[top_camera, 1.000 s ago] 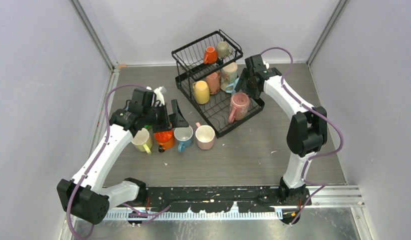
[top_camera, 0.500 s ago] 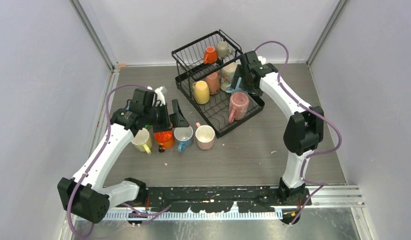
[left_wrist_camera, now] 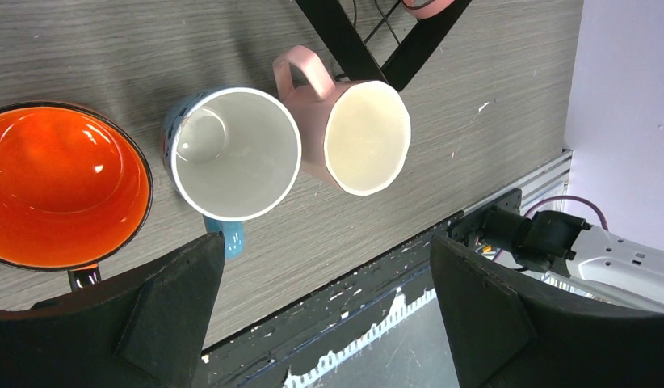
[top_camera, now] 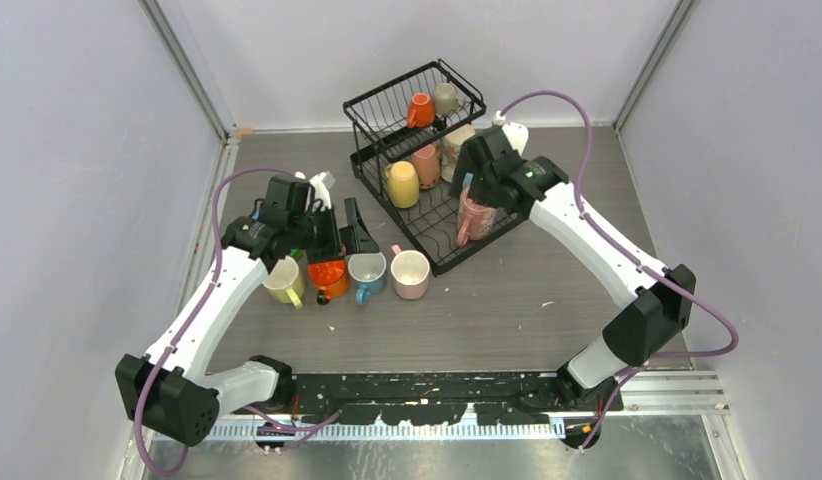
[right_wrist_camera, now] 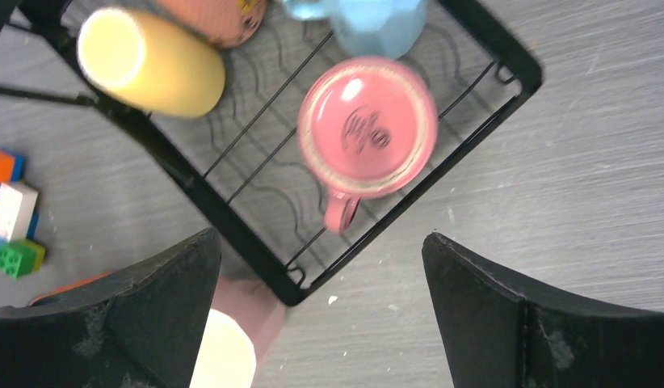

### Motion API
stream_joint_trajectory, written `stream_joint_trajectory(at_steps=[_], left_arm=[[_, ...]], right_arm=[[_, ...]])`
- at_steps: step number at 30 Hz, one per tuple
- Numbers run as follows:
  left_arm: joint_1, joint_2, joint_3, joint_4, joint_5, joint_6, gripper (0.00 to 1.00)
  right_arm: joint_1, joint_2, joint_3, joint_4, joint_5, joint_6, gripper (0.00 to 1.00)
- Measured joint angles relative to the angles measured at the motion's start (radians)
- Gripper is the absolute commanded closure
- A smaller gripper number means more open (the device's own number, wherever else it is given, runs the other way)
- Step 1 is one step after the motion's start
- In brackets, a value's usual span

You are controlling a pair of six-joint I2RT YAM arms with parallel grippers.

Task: Unload the cups from the dish rack
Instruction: Unload the cup from the dish rack.

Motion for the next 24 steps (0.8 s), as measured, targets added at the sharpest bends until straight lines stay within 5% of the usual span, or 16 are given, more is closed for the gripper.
stream_joint_trajectory(at_steps=[7,24], left_arm=[[0.000,0.000,0.000,0.000,0.000,0.000,0.00],[0.000,0.000,0.000,0.000,0.000,0.000,0.00]], right_arm=[[0.110,0.003,-0.103,0.035,0.020,0.080,0.11],[0.129,0.195,-0.160,0.158,0.065,0.149,0.26]])
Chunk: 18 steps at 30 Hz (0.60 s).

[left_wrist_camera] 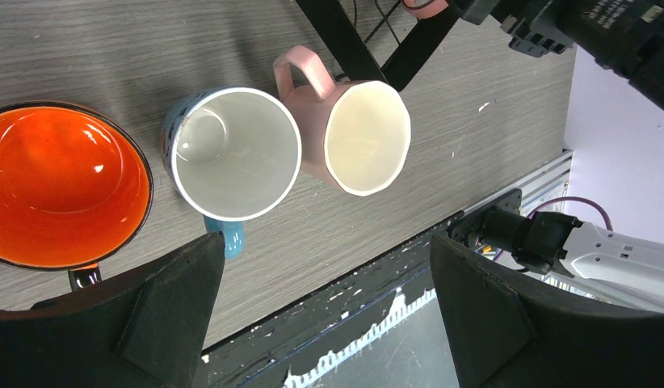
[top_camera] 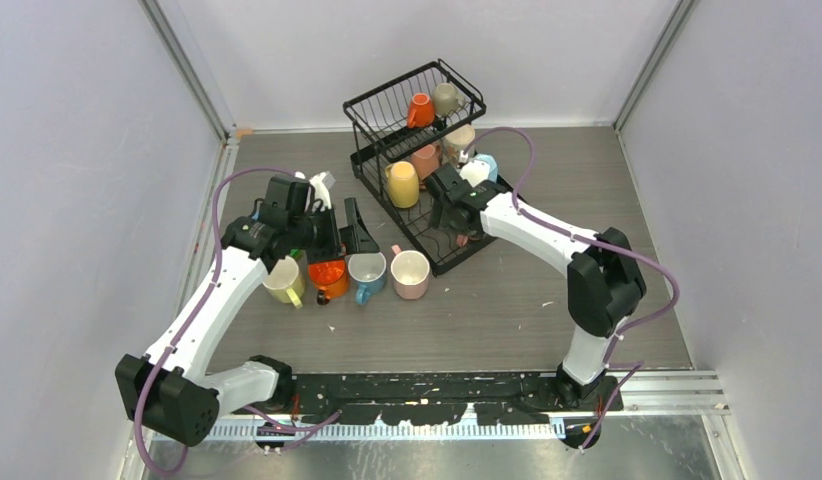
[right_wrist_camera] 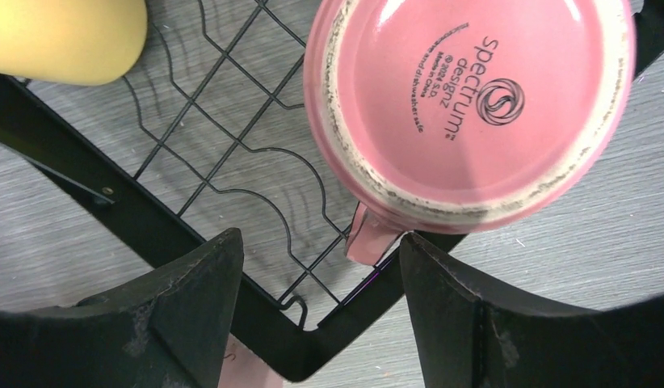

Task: Unload the cups from the dish rack
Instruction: Unload the cup from the dish rack.

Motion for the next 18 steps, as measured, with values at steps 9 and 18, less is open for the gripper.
stream_joint_trajectory(at_steps=[9,18], left_arm=[[0.000,0.000,0.000,0.000,0.000,0.000,0.00],[0.000,0.000,0.000,0.000,0.000,0.000,0.00]], right_arm=[[0.000,0.059,-0.001,0.008,0.025,0.006,0.31],[-0.006,0.101,-0.026,0.042,0.043,-0.033,0.37]])
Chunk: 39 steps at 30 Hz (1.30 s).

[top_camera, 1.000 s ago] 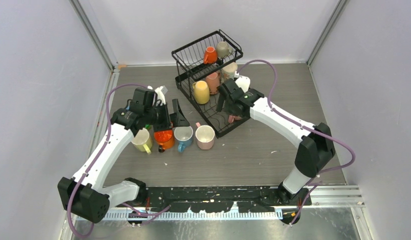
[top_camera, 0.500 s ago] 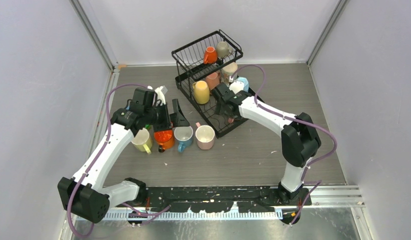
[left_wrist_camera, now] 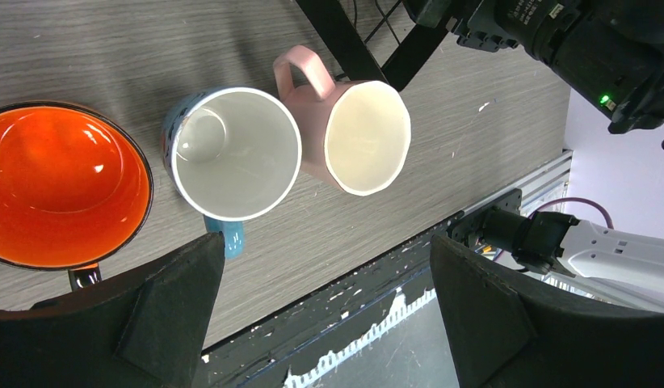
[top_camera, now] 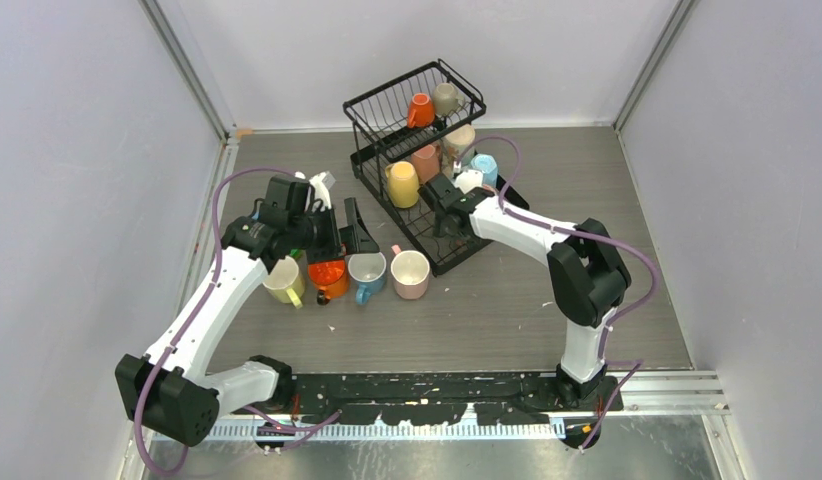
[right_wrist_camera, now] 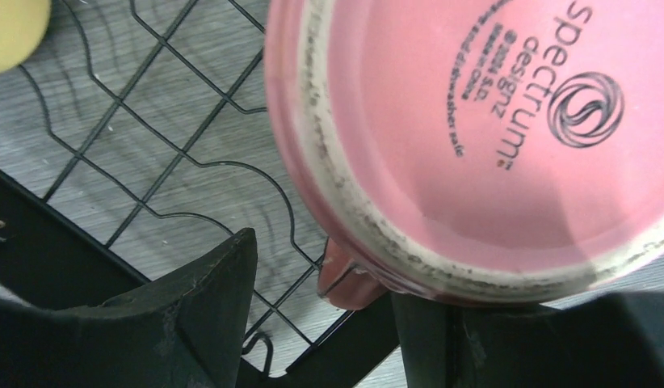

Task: Unload the cups from the dish rack
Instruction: Unload the cup from the dish rack.

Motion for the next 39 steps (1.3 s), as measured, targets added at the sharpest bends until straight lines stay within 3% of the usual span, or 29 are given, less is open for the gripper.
stream_joint_trajectory(at_steps=[17,30,39], left_arm=[[0.000,0.000,0.000,0.000,0.000,0.000,0.00],[0.000,0.000,0.000,0.000,-0.008,0.000,0.00],[0.000,0.001,0.000,0.001,-0.006,-0.008,0.00]], right_arm=[[-0.059,0.003,-0.073,0.097,-0.027,-0.067,0.54],[-0.053,0.027,-0.072,0.143,0.005,-0.126,0.99],[-0.052,0.025,-0.072,0.126,0.018,-0.135,0.99]])
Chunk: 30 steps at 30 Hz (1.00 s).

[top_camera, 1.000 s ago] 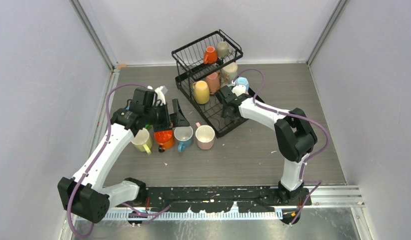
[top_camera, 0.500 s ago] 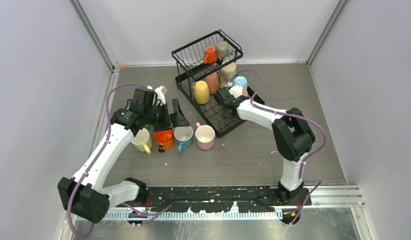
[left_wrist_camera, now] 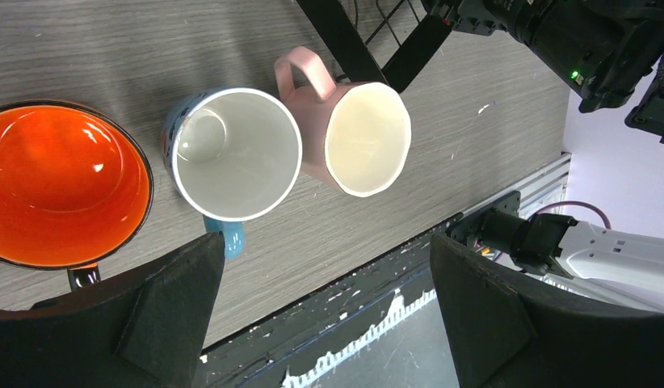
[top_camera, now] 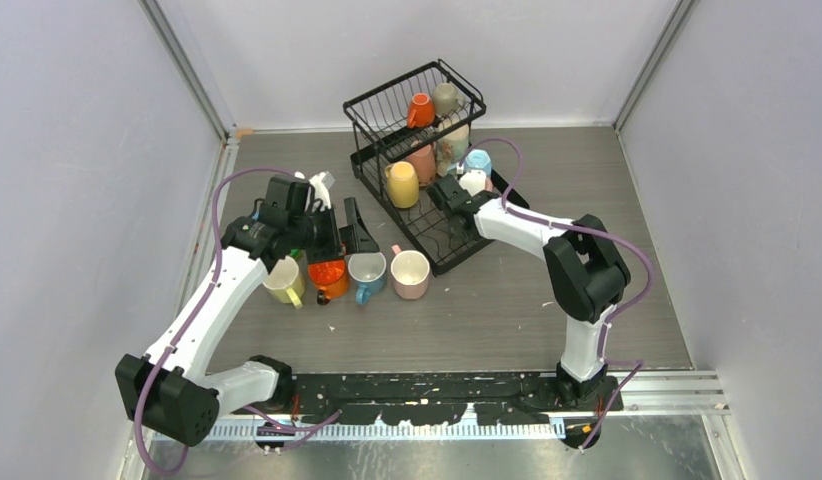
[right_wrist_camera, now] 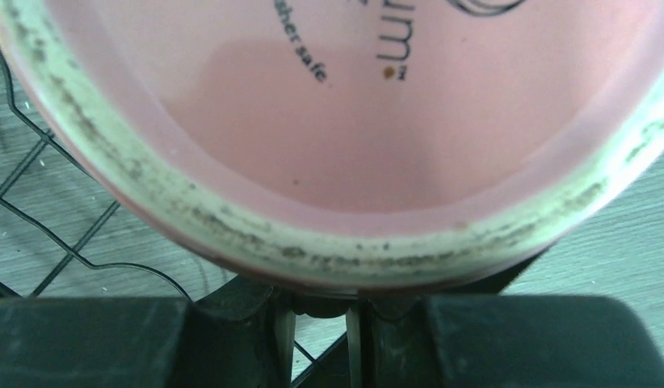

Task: Unload the cups from the dish rack
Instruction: Unload the cup from the dish rack.

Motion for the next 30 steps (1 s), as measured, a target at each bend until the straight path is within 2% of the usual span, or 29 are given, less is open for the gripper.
stream_joint_trajectory(at_steps=[9,16,30], left_arm=[[0.000,0.006,0.000,0.016,0.023,-0.024,0.00],[-0.001,0.008,-0.012,0.055,0.041,-0.060,0.00],[-0.012,0.006,-0.085,0.208,0.061,-0.243,0.00]], right_arm=[[0.004,-0.066,0.000,-0.098,0.006,0.006,0.99],[0.004,-0.149,-0.010,-0.109,0.008,0.007,0.99],[0.004,-0.238,-0.034,-0.109,-0.023,0.008,0.99]])
